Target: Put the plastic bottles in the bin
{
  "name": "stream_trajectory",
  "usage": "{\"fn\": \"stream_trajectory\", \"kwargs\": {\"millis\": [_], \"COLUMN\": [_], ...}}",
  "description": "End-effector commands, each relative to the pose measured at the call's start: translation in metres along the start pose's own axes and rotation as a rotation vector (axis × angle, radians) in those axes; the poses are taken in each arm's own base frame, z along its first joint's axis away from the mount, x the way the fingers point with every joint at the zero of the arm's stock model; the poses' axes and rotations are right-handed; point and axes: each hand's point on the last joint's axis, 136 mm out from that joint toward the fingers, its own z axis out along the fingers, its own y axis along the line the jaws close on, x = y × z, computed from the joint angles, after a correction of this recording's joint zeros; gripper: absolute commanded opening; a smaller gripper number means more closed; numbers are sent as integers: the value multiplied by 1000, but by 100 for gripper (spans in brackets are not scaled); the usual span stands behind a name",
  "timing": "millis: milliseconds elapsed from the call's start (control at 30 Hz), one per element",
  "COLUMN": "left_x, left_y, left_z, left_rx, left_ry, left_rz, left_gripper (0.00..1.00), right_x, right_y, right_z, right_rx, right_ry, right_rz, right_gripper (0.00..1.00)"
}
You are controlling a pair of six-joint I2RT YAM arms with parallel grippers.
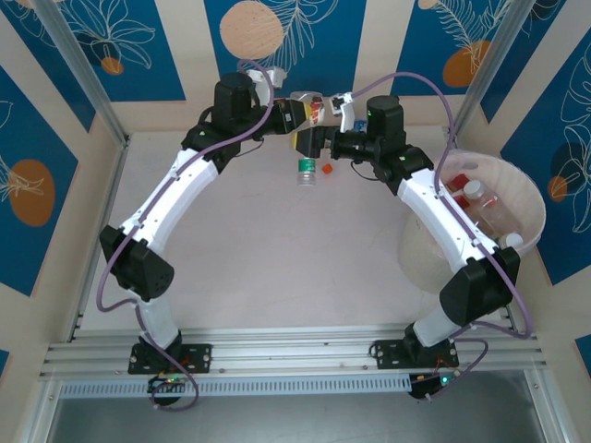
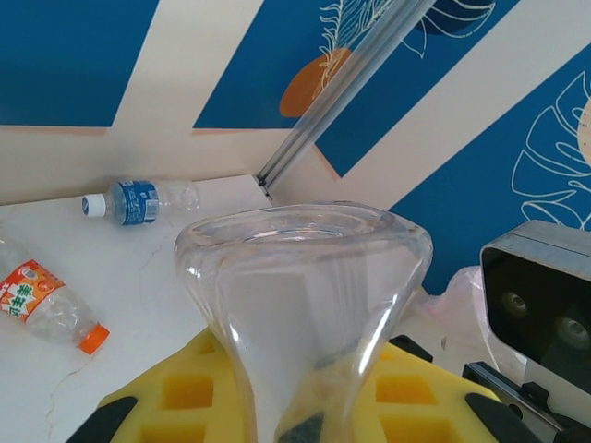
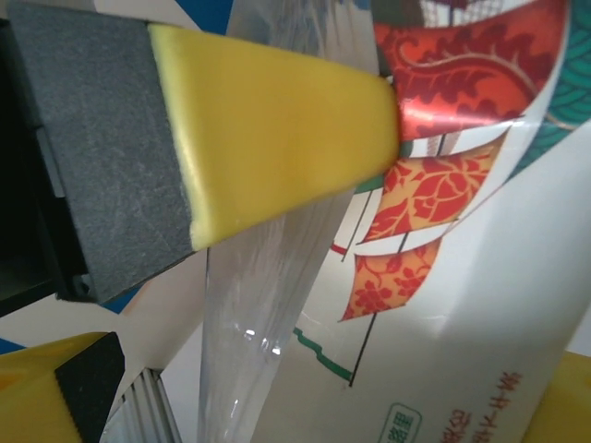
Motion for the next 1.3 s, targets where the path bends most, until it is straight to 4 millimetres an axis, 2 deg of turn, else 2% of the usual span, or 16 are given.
{"fn": "stream_trajectory", "kwargs": {"millis": [0, 100, 200, 300, 400, 433, 533, 633, 767, 867, 967, 1033, 1133, 1267], "left_x": [-6, -3, 0, 1, -1, -3, -12, -22, -25, -20, -10, -2, 9, 22], "left_y": [-23, -29, -34, -41, -48, -50, -58, -64, -59, -42, -26, -17, -1, 20], "left_z": [-9, -9, -10, -14, -22, -25, -38, -53, -71, -79, -86, -89, -91, -87], "left_rx": [62, 88, 115, 140, 163, 166, 164, 155, 116, 49, -8, -30, -75, -136], "left_ry": [-26, -13, 5, 14, 8, 0, -36, -85, -165, -235, -276, -294, -305, -284], "left_rz": [-4, -28, -52, -50, -39, -34, -9, 19, 79, 131, 187, 204, 202, 186], "left_gripper": [17, 23, 32, 56, 80, 85, 97, 100, 100, 100, 100, 100, 100, 100], "right_x": [-13, -10, -9, -8, -7, -5, 1, 8, 10, 8, 1, -3, 0, 9], "right_y": [14, 6, 3, 3, 1, -1, -7, -11, -10, -1, 3, -4, -26, -48], "right_z": [4, 10, 12, 8, 0, -2, -15, -37, -86, -127, -169, -204, -260, -312], "right_rx": [-25, -6, 4, 12, 52, 71, 133, 213, 352, 436, 556, 696, 942, 1193], "right_ry": [-31, -29, -39, -48, -59, -61, -73, -87, -125, -168, -228, -261, -254, -173], "right_rz": [-79, -86, -99, -117, -141, -145, -170, -202, -243, -277, -308, -304, -265, -295], "right_gripper": [96, 91, 75, 64, 56, 55, 52, 51, 46, 42, 43, 45, 46, 50]}}
